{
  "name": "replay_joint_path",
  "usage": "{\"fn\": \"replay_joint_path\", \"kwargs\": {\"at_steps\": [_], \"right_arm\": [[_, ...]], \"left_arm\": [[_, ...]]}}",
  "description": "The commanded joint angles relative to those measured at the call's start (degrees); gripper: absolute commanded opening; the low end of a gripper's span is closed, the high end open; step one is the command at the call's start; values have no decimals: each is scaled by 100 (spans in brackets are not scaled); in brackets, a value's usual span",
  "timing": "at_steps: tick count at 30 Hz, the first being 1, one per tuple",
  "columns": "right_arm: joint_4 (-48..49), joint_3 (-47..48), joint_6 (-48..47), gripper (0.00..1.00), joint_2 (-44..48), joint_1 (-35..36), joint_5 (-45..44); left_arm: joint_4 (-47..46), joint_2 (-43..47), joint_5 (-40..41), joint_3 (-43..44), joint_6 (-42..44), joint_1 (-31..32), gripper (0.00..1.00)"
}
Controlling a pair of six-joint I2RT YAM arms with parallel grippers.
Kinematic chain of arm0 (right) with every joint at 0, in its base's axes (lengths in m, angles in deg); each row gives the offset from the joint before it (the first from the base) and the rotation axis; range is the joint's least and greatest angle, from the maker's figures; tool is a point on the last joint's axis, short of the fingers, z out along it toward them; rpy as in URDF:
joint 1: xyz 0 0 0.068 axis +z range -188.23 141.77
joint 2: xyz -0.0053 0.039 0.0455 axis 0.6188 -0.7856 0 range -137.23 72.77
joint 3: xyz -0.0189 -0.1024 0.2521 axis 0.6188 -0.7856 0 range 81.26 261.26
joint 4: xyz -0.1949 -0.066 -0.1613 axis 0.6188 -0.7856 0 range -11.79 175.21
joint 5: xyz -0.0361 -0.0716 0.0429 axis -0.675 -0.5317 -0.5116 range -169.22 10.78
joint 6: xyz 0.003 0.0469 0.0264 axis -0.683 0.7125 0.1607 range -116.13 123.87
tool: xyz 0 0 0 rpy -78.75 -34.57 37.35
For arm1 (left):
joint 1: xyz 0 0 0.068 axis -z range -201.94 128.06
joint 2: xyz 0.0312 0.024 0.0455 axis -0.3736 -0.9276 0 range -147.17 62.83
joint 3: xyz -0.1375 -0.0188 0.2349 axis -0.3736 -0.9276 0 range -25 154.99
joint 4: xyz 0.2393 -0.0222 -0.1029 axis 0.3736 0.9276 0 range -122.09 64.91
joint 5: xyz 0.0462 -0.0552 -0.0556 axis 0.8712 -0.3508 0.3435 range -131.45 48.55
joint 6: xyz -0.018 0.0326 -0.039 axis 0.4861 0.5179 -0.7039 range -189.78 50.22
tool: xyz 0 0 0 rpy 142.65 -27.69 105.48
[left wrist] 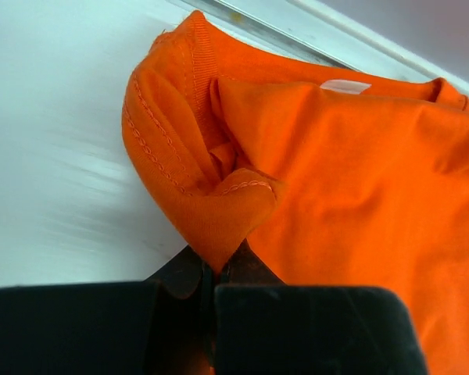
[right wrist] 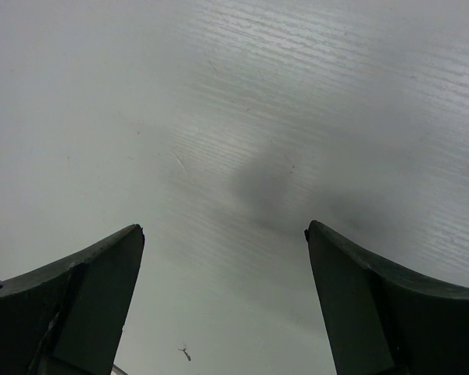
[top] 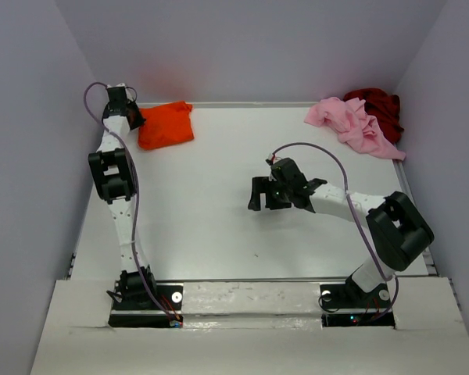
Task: Fold and stack the t-shirts
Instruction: Neatly place the folded tshirt to the corner
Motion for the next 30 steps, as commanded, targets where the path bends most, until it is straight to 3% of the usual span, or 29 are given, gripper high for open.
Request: {"fn": "replay_joint_path", "kwargs": {"at_steps": [1, 12, 26, 28, 29, 30], "right_arm": [[271, -140, 47, 90, 234, 82, 124], [280, -246, 82, 89, 304, 188, 291], [236, -140, 82, 89, 146, 293, 397], [236, -131, 73, 89, 76, 345, 405], [236, -123, 65, 89, 58, 346, 414], [227, -123, 65, 89, 23, 346, 397]], "left_arm": [[-9, -84, 157, 463, 196, -208, 0], [140, -577, 148, 1175, 285, -639, 0], [220, -542, -123, 1360, 126, -1157, 0], [202, -533, -291, 1360, 3, -1228, 8], [193, -524, -335, 1360, -15, -1237, 18], [176, -507, -362, 1360, -67, -1237, 44]]}}
